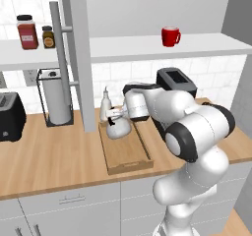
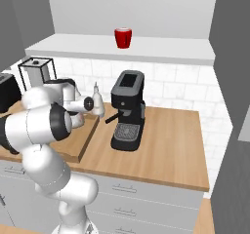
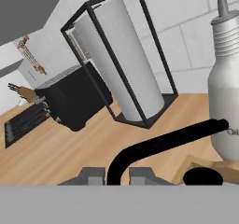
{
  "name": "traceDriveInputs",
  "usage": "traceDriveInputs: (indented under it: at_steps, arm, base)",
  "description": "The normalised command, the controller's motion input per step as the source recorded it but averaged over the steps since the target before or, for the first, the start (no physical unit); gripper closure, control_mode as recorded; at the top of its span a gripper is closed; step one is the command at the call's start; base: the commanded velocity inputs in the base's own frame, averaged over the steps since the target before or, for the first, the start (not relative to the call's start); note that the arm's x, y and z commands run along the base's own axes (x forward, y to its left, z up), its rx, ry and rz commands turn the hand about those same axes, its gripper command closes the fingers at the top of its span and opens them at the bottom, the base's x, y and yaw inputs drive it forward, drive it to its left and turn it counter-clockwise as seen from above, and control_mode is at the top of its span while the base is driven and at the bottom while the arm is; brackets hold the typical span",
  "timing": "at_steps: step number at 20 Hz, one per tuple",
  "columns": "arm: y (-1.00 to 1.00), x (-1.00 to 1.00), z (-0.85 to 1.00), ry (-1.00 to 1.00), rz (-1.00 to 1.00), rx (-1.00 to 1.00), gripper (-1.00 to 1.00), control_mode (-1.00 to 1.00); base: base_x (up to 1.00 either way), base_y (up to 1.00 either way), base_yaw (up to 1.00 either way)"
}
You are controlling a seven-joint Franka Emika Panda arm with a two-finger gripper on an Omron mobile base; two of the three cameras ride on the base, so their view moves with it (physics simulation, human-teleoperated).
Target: Pick the kettle from the counter and place it on the tray. Then pick the mug from the cabinet and place it on the tray. Then close the cabinet doors.
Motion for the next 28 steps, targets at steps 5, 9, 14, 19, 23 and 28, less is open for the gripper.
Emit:
traceDriveInputs:
  at_steps: [5,9,14,19,23,28]
  arm:
    - [-0.2,-0.19,-0.43,0.08,0.0,0.0,-1.0,-1.0]
    - [-0.12,-0.19,-0.51,0.18,0.0,0.0,-1.0,-1.0]
    - [-0.17,-0.1,-0.23,0.18,0.0,0.0,-1.0,-1.0]
    - [-0.05,-0.27,0.0,0.08,0.0,0.0,-1.0,-1.0]
    - [-0.02,-0.48,-0.04,0.0,0.0,0.0,-1.0,-1.0]
    - [-0.18,-0.4,-0.21,0.0,-0.01,0.0,-1.0,-1.0]
  base:
    - [0.0,0.0,0.0]
    - [0.0,0.0,0.0]
    - [0.0,0.0,0.0]
    - [0.0,0.0,0.0]
    - [0.0,0.0,0.0]
    - [0.0,0.0,0.0]
